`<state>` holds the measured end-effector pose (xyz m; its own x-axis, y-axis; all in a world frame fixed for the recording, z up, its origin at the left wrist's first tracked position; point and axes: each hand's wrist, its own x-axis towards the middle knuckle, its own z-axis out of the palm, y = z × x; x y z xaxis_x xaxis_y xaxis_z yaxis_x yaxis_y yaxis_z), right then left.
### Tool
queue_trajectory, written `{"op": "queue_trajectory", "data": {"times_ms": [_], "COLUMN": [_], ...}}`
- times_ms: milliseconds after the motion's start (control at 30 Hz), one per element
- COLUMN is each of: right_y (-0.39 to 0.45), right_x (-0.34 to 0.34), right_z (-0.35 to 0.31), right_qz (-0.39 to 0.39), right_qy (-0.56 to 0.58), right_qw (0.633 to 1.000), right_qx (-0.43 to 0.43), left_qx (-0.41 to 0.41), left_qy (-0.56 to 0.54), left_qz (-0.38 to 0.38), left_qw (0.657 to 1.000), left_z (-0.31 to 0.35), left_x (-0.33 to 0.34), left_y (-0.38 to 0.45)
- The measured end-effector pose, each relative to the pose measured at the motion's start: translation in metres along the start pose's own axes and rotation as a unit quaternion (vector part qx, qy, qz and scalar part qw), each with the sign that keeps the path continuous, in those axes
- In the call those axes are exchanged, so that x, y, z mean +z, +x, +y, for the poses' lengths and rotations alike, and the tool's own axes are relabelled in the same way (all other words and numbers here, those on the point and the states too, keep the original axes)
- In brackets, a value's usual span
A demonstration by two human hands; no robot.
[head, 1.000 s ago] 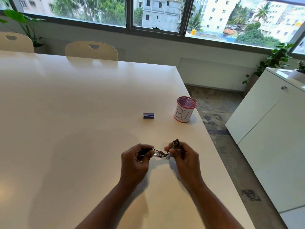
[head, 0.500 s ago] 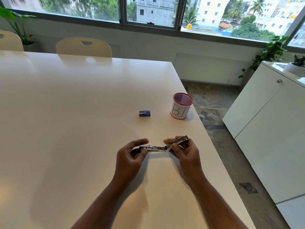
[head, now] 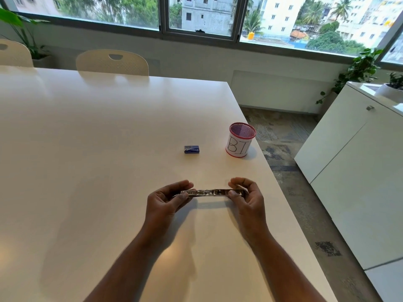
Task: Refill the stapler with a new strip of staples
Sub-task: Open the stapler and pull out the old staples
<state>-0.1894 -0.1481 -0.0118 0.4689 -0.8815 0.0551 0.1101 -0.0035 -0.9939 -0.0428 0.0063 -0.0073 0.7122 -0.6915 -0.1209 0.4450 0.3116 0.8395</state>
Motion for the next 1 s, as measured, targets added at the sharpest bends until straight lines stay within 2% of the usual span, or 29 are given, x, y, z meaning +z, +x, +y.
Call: {"op": "queue_trajectory", "data": {"times_ms": [133,233,367,533,733,1000], "right_y": [-0.009,-0.015,-0.019,-0.023,-0.020,-0.019], "right_x": [0.009,0.018,0.030,0.053,0.056,0.050], "right_z": [0.001,-0.001,0.002,0.008,0.011,0.011], "right_qz": [0.041,0.075,0.032,-0.036,-0.036,-0.031], "right_qy": [-0.176,-0.290,-0.380,-0.454,-0.449,-0.427], "right_qw": [0.978,0.925,0.869,0.844,0.861,0.873], "right_qx": [-0.101,-0.232,-0.316,-0.283,-0.237,-0.234], "left_qx": [-0.002,0.003,0.009,0.020,0.019,0.078], "left_qy": [-0.007,0.008,0.032,0.037,0.055,0.232], "left_qz": [0.001,-0.004,-0.009,-0.039,-0.041,-0.013], "left_qw": [1.000,1.000,0.999,0.998,0.997,0.970], "left_z": [-0.001,-0.003,-0.002,0.002,0.002,-0.002], "left_x": [-0.002,-0.003,-0.002,-0.002,-0.001,0.003], "left_y": [0.002,0.002,0.000,-0.004,-0.007,-0.003]}}
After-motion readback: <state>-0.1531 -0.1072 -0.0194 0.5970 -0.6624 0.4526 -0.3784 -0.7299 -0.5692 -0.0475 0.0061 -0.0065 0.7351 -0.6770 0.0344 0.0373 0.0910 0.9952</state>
